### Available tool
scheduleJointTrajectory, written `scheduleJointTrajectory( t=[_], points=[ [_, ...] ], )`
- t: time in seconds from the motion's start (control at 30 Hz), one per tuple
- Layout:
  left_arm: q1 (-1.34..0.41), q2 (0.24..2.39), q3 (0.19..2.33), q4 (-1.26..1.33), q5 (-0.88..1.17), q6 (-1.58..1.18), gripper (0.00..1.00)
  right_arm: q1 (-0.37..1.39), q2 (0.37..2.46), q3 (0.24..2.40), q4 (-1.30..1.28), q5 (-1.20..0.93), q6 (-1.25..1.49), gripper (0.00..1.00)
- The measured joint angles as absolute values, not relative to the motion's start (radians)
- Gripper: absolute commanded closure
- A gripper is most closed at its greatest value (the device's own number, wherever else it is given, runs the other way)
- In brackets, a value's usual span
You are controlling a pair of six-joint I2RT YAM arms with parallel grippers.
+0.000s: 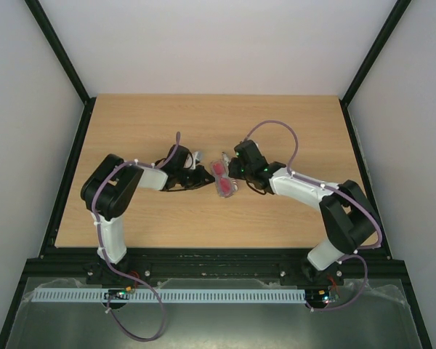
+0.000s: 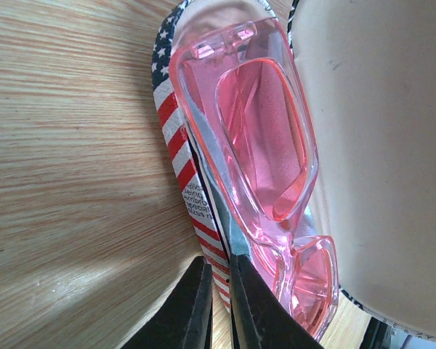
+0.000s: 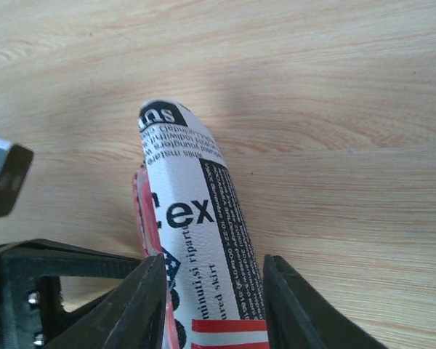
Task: Organize the sunglasses
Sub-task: Close the sunglasses case at the center of the board.
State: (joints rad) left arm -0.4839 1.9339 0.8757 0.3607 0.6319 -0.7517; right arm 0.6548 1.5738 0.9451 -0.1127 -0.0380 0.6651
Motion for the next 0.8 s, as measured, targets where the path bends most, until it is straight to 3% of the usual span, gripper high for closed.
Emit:
scheduleJointTrajectory(
  t=[0.3, 0.8],
  points=[
    [-0.484, 1.937, 0.878, 0.365, 0.636, -0.751, 0.9, 0.655, 1.612, 0.947, -0.088, -0.086, 0.655, 0.83],
    [-0.484, 1.939, 0.878, 0.364, 0.636, -0.751, 0.9, 0.672, 1.629, 0.947, -0.052, -0.133, 0.655, 0.83]
  ],
)
